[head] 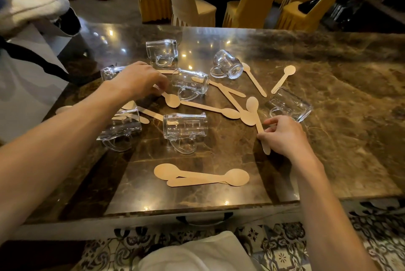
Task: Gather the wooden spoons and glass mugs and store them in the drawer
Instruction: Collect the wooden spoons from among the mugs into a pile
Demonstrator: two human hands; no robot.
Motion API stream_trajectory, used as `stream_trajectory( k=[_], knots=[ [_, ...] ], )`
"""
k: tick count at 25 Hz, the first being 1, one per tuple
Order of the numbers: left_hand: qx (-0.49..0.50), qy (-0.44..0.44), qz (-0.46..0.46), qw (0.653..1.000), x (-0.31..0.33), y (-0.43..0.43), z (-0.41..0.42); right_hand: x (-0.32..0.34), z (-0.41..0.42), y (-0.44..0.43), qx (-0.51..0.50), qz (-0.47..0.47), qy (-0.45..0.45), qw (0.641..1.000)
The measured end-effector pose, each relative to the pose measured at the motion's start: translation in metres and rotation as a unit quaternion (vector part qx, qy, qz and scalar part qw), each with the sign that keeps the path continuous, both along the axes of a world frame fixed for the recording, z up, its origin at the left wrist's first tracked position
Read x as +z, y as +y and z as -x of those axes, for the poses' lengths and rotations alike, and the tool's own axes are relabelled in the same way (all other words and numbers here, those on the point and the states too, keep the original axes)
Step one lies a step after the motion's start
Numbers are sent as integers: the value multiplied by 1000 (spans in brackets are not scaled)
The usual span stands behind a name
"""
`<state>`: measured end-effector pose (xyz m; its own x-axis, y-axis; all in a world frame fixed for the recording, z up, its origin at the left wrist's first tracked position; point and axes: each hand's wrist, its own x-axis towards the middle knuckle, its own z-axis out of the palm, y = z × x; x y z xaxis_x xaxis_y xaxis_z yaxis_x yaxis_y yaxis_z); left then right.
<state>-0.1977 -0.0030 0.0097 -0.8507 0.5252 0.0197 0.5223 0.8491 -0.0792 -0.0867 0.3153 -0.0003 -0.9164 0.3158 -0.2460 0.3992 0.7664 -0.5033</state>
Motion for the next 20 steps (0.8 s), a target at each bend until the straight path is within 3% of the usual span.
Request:
stream_trajectory(
  k=[5, 9, 14, 18, 20],
  knots=[
    [-13, 8, -29, 999, 8, -3, -5, 2, -4, 2, -6, 4, 16, 1000],
    [-2, 13, -103, 995, 17, -5, -14, 7, -12, 6, 12, -9, 128, 992],
    [-14, 34, -218, 975, 46, 8, -36, 27, -20, -1, 133, 38, 252, 958],
    [11, -47, -335, 941, 76, 25, -73, 45, -34, -7, 252, 39, 282, 925],
    [20, -88, -338, 937, 83, 27, -92, 50, -42, -13, 312, 32, 266, 911]
  ],
)
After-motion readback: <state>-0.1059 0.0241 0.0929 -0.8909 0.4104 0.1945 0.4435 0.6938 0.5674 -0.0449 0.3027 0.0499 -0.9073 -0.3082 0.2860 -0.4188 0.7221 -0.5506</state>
